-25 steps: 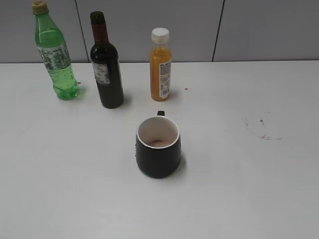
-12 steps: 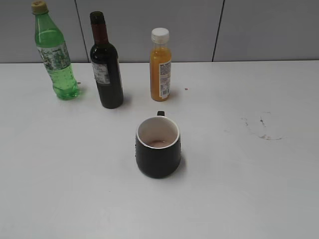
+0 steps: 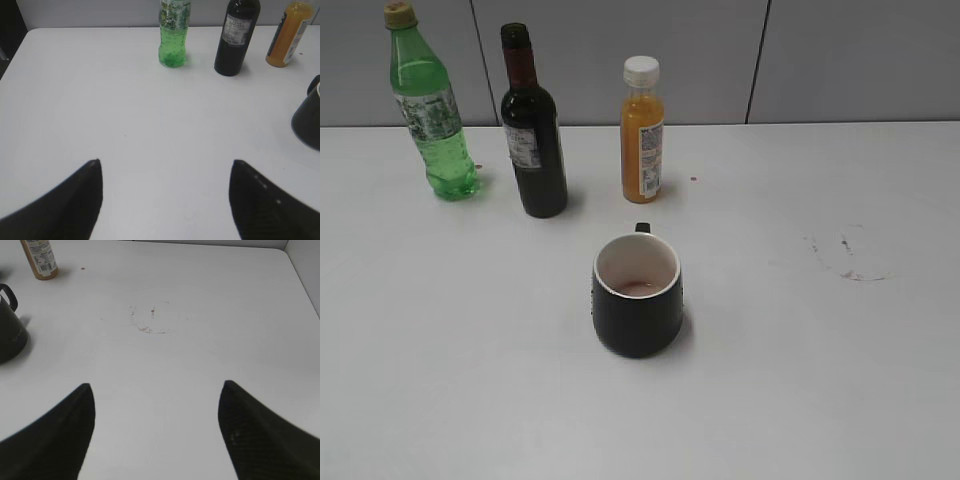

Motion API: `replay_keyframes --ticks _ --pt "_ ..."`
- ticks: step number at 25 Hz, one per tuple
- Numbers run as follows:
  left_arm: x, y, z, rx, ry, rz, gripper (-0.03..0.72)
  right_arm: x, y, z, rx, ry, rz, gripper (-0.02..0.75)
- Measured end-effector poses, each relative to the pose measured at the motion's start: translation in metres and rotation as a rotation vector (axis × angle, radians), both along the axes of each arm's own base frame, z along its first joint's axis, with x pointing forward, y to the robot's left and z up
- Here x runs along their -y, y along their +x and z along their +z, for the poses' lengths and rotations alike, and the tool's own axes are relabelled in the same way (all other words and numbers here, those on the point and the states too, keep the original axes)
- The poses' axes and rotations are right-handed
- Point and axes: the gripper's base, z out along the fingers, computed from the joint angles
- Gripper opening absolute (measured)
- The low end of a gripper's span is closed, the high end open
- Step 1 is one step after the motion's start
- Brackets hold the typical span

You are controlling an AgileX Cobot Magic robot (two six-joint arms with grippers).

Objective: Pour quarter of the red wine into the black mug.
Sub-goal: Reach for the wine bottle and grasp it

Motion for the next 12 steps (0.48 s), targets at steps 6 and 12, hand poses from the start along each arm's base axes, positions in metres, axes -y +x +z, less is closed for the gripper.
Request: replay_keyframes --ticks 6,12 --pt "0.0 0.0 0.0 0.0 0.001 -0.001 0.589 0.0 0.0 0.0 0.0 0.0 0.0 0.583" --pt "0.0001 0.0 0.0 0.0 -0.001 -0.001 0.589 0.0 0.0 0.0 0.0 0.001 -0.001 0.583"
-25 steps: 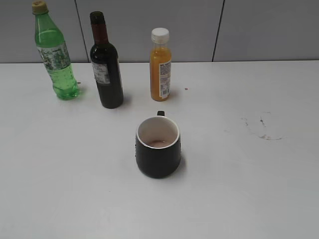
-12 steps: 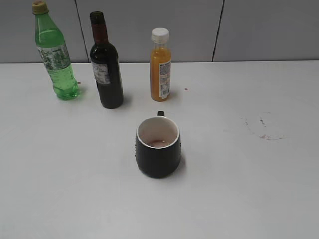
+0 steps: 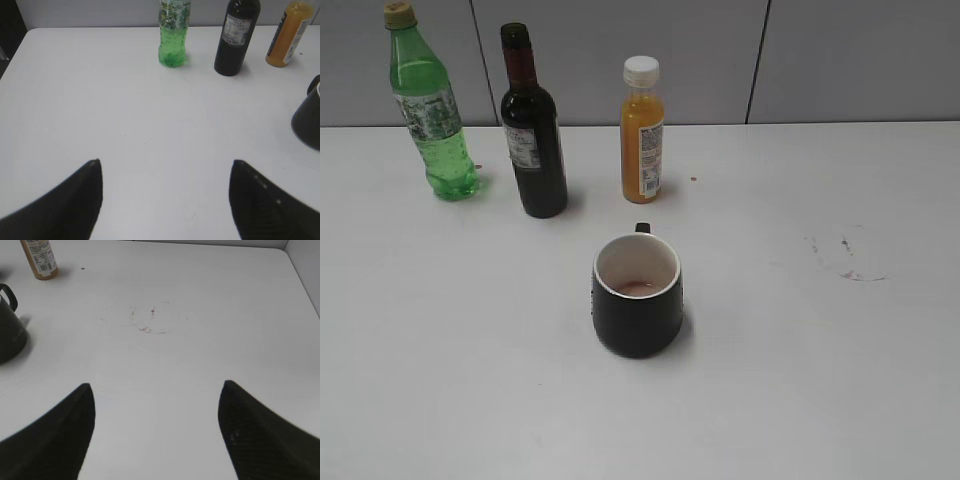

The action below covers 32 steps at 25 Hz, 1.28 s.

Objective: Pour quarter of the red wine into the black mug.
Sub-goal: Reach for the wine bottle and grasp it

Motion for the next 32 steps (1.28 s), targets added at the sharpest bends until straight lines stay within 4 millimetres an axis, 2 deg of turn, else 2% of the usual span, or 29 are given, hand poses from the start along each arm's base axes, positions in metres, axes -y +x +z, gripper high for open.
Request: replay_keyframes --ticks 14,20,27,32 --pt "0.005 0.004 0.002 -0.014 -0.045 -0.029 0.589 0.0 0.0 0.0 0.0 -0.001 0.001 0.583" --pt "0.01 0.031 0.008 -0.104 -0.054 -0.055 0.599 0.0 0.0 0.0 0.0 -0.001 0.001 0.583" --pt "0.009 0.075 0.03 0.094 -0.051 -0.016 0.599 0.0 0.0 0.0 0.0 -0.001 0.001 0.583" --pt "0.007 0.102 0.041 0.234 0.025 -0.002 0.596 0.0 0.0 0.0 0.0 -0.002 0.001 0.583"
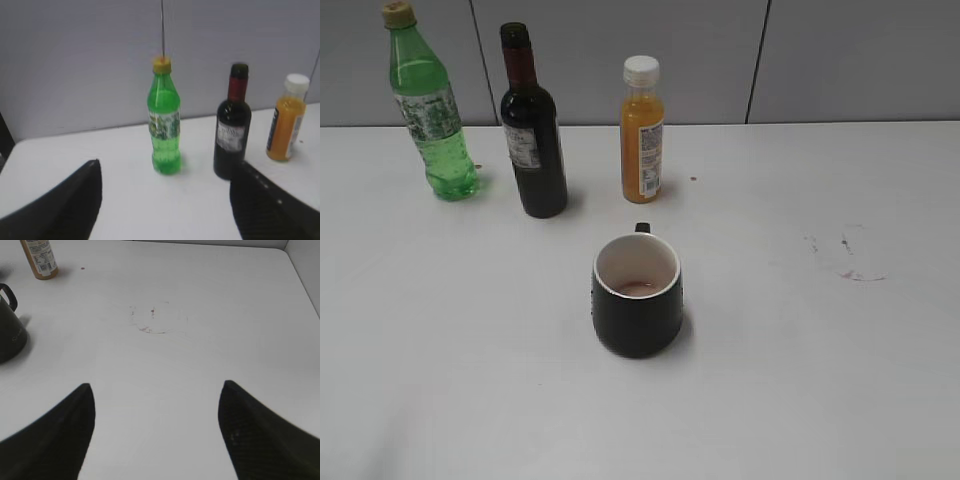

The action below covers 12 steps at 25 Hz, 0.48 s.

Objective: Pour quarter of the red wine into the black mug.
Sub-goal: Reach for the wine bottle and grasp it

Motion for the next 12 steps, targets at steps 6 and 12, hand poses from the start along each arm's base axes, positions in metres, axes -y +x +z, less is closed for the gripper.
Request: replay_keyframes --ticks 6,12 --pt "-0.003 0.035 0.012 0.169 0.004 0.066 0.594 0.0 0.0 0.0 0.0 0.0 0.0 0.577" --pt "-0.003 0.073 0.01 0.264 0.003 0.111 0.592 0.0 0.0 0.0 0.0 0.001 -0.001 0.574"
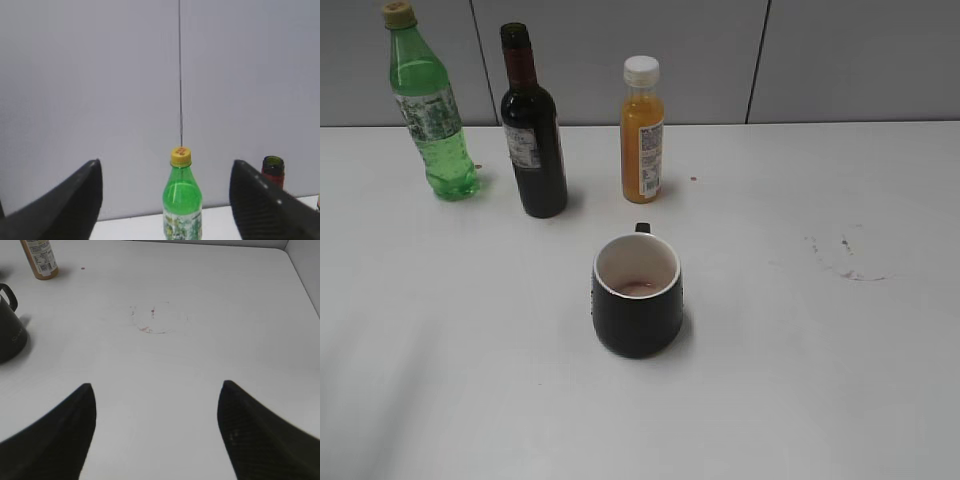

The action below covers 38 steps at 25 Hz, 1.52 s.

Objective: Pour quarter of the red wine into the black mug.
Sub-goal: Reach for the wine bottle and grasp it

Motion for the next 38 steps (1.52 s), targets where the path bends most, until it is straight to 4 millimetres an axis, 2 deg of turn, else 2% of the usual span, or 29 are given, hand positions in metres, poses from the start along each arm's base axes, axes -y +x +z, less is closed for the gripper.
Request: replay_keyframes --ticks 7,14,28,32,38 --pt "0.027 0.047 -0.027 0.007 0.031 -0.075 0.592 0.0 0.0 0.0 0.0 -0.001 0.0 0.574" --pt "0.056 0.08 -0.066 -0.042 -0.022 -0.172 0.592 0.0 0.0 0.0 0.0 -0.002 0.001 0.573" --pt "0.081 0.116 -0.147 -0.121 0.06 -0.312 0.595 0.0 0.0 0.0 0.0 -0.001 0.0 0.573" --pt "0.082 0.122 -0.168 -0.155 0.044 -0.306 0.661 0.0 0.0 0.0 0.0 -0.001 0.0 0.573" --pt "0.088 0.139 -0.181 -0.186 0.014 -0.264 0.683 0.0 0.0 0.0 0.0 -0.002 0.001 0.573"
